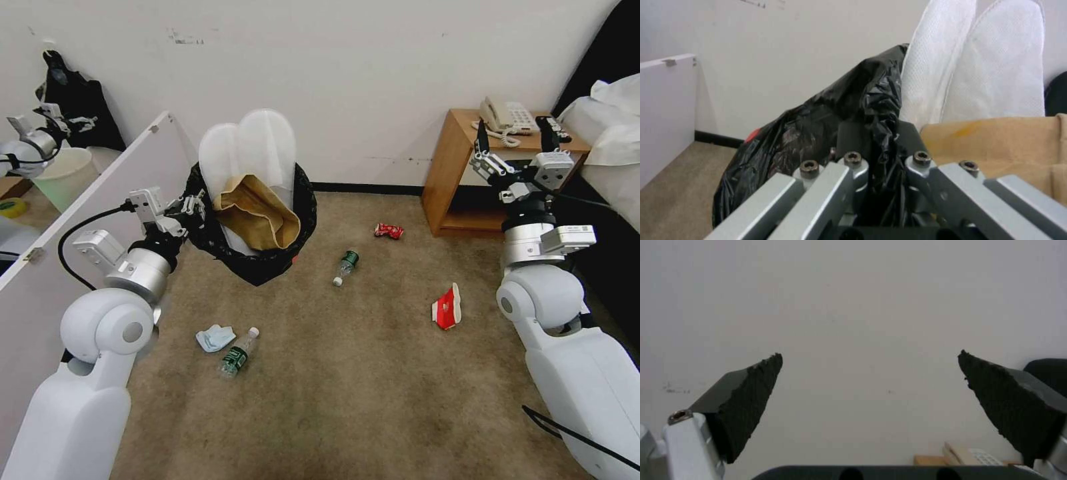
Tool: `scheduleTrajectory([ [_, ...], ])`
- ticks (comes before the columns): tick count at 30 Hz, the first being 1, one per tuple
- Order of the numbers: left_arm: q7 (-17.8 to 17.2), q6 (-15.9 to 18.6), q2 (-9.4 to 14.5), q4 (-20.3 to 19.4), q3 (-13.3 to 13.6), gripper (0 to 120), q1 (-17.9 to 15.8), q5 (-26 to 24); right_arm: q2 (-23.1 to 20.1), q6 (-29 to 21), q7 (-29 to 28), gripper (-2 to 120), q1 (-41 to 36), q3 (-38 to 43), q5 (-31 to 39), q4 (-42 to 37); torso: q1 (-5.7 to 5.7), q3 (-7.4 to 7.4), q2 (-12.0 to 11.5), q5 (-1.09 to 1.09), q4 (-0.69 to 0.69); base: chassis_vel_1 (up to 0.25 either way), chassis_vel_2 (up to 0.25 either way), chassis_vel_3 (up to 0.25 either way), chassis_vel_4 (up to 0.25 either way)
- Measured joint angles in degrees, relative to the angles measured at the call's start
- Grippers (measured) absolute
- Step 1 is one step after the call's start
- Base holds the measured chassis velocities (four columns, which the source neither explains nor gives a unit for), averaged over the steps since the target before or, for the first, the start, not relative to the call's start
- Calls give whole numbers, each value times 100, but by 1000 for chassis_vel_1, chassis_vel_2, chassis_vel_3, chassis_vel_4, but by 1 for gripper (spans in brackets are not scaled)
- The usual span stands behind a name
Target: Pick up the trash bin, then pick up the garbage from the floor and place it into the trash bin.
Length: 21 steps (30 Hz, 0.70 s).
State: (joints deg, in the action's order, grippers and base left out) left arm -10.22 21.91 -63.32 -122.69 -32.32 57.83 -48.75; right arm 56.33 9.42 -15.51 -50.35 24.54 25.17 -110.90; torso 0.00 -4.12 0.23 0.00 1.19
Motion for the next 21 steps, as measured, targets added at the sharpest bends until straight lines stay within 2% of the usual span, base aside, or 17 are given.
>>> scheduleTrajectory([
  [9,-13,8,2,-32,-17,4,19,-49,-2,-31,-1,100,-24,0,34,-32,-1,1,0,0,1,-32,29,27,-25],
  [17,-19,12,16,-39,-31,4,30,-65,-1,-13,-21,100,5,-29,-1,-17,0,-1,0,0,-1,-167,171,190,-167],
  [21,-20,12,15,-40,-29,4,30,-65,0,12,-22,100,8,-38,-9,-5,0,-2,0,0,2,-209,234,216,-213],
])
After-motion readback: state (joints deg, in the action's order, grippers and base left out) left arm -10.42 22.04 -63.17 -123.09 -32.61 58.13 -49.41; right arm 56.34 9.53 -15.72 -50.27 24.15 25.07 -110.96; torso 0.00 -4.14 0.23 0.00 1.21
